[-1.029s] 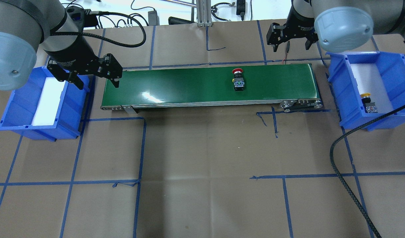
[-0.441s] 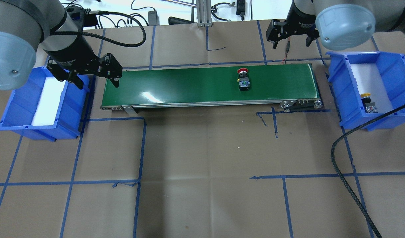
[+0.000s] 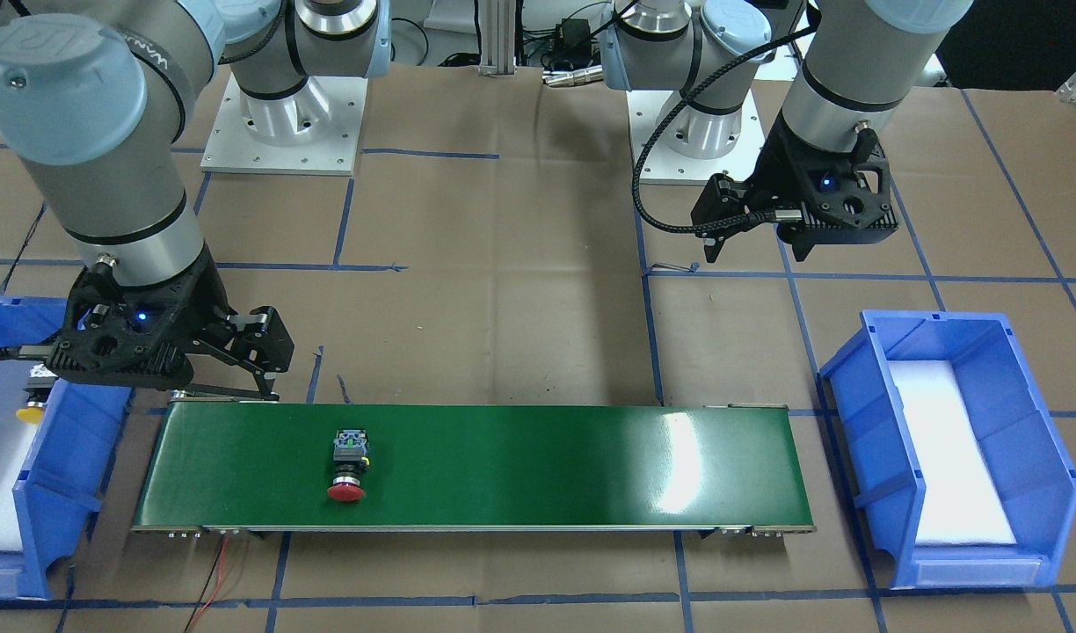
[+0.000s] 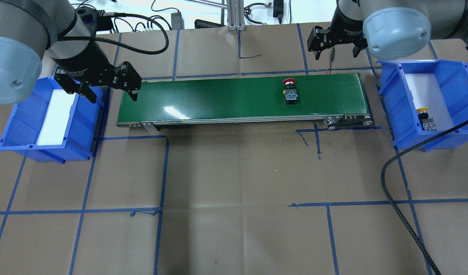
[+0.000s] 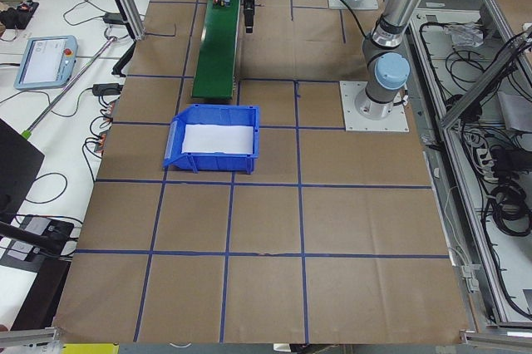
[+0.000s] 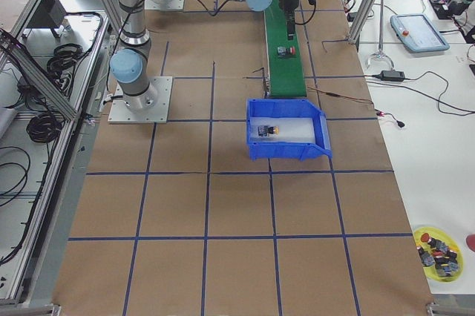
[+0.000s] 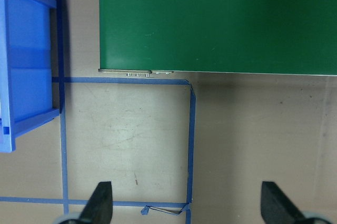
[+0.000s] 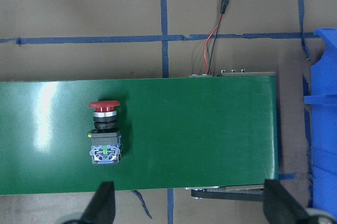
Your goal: Transport two buttons from left to right
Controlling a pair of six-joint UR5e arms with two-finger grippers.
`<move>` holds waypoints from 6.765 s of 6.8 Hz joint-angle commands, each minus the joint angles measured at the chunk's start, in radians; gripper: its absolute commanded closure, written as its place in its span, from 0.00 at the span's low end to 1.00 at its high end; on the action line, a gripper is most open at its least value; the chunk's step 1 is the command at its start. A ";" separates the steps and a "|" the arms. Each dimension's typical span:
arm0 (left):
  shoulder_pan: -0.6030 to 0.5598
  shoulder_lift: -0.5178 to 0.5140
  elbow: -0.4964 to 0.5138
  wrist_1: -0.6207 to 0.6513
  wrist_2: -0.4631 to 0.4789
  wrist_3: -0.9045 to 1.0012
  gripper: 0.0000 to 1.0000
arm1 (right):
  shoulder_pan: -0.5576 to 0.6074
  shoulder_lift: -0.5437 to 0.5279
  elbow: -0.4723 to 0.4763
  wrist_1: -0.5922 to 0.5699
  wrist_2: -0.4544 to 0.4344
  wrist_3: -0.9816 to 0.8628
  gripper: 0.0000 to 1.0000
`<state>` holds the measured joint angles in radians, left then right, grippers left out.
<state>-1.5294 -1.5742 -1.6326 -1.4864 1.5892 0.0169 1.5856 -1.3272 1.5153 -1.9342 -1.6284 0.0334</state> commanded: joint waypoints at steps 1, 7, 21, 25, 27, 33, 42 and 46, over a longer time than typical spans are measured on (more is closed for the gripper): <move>0.000 0.000 0.000 0.000 0.000 0.000 0.00 | 0.002 0.044 0.005 -0.006 0.004 0.002 0.01; 0.000 -0.001 0.002 0.000 0.000 0.000 0.00 | 0.002 0.236 0.000 -0.052 0.022 0.002 0.01; 0.000 0.000 0.002 0.000 0.000 0.000 0.00 | -0.533 0.233 -0.282 0.282 0.059 -0.636 0.96; 0.000 0.000 -0.001 0.000 0.000 0.000 0.00 | -0.532 0.255 -0.032 -0.144 0.131 -0.578 0.96; 0.000 0.000 0.000 0.000 0.000 0.000 0.00 | -0.529 0.278 0.012 -0.161 0.134 -0.549 0.96; 0.000 0.000 0.000 0.000 0.000 0.002 0.00 | -0.530 0.327 0.002 -0.212 0.119 -0.563 0.01; 0.000 -0.001 0.002 0.000 0.000 0.000 0.00 | -0.260 -0.117 -0.107 0.379 0.042 -0.151 0.01; 0.000 -0.003 0.003 0.000 0.000 0.000 0.00 | 0.105 -0.237 -0.008 0.405 0.027 0.132 0.01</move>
<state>-1.5293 -1.5767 -1.6294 -1.4865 1.5892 0.0169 1.6215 -1.5272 1.4512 -1.5269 -1.5939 0.1012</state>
